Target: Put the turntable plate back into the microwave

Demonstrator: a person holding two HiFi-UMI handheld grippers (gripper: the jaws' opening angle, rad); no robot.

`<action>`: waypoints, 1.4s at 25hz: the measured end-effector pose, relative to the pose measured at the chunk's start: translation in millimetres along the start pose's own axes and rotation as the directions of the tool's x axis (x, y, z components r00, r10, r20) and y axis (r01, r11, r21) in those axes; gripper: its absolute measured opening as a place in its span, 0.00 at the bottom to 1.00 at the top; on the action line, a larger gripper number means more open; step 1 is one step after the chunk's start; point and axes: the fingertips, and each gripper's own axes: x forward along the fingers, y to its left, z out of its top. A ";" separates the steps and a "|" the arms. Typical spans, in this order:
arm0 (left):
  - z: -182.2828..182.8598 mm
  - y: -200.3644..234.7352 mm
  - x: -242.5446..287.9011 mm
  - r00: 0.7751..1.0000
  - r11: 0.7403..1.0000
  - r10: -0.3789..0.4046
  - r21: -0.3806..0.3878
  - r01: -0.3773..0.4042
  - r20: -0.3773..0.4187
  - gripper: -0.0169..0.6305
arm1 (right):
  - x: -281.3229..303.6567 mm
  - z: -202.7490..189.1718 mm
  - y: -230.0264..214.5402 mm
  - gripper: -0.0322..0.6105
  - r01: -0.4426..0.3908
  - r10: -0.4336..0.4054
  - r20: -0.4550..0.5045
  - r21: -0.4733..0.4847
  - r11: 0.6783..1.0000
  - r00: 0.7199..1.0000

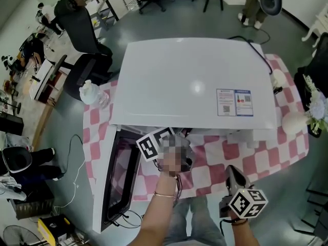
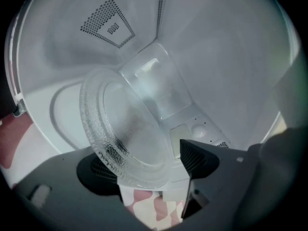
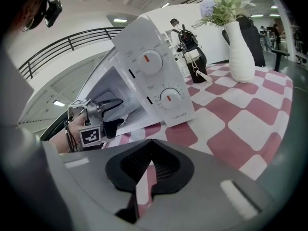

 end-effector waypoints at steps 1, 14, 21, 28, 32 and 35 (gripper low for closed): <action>-1.5 0.8 -0.4 1.000 1.000 0.009 0.015 -0.009 -0.009 0.61 | -0.8 -0.1 0.0 0.06 0.000 0.000 0.001 0.000 1.000 1.000; -18.7 2.6 -8.4 0.993 0.986 0.084 0.151 -0.070 -0.083 0.66 | -10.0 -7.1 3.5 0.06 -0.010 0.010 0.002 -0.001 1.000 1.000; -26.0 0.2 -12.5 0.990 0.981 0.092 0.178 -0.072 -0.108 0.67 | -14.0 -10.3 5.5 0.06 -0.014 0.014 0.006 -0.005 1.000 1.000; -30.4 1.3 -20.2 0.988 0.981 0.097 0.177 -0.075 -0.117 0.67 | -17.6 -13.2 8.9 0.06 -0.020 0.020 0.000 -0.012 1.000 1.000; -35.7 3.4 -25.6 0.985 0.978 0.110 0.192 -0.083 -0.131 0.67 | -18.4 -13.9 10.4 0.06 -0.023 0.023 -0.001 -0.018 1.000 1.000; -36.8 2.5 -28.4 0.987 0.981 0.094 0.181 -0.070 -0.128 0.68 | -18.0 -15.1 12.8 0.06 -0.027 0.027 -0.005 -0.023 0.999 1.000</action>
